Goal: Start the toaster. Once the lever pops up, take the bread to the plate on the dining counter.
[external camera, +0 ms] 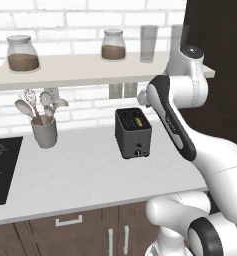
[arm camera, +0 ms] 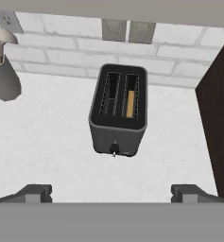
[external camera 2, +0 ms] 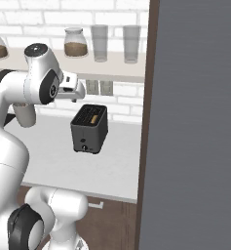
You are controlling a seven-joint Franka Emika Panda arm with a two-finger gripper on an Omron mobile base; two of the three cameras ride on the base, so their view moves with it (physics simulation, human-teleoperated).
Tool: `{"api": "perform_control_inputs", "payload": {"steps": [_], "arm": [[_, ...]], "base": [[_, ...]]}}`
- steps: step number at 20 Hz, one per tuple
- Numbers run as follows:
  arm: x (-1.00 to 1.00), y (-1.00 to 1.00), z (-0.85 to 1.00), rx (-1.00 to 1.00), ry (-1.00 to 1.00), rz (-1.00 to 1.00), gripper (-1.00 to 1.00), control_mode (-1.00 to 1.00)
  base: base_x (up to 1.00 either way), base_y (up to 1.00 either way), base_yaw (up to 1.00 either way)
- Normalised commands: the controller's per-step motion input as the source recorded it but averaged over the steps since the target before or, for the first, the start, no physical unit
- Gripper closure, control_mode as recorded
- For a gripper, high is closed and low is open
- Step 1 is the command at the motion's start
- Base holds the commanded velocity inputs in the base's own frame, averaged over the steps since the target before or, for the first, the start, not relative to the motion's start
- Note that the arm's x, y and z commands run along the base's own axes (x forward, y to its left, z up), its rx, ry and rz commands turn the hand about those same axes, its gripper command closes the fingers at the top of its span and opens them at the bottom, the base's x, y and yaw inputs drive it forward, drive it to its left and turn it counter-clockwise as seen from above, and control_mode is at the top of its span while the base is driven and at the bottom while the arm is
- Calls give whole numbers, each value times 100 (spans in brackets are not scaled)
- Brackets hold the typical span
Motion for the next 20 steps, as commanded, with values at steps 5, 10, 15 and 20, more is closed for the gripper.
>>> {"api": "perform_control_inputs", "payload": {"steps": [5,10,15,20], "arm": [[0,0,0,0,0,0,-100,-100],[0,0,0,0,0,0,-100,-100],[0,0,0,0,0,0,-100,-100],[0,0,0,0,0,0,-100,-100]], "base": [[0,0,0],[0,0,0],[0,0,0],[0,0,0]]}}
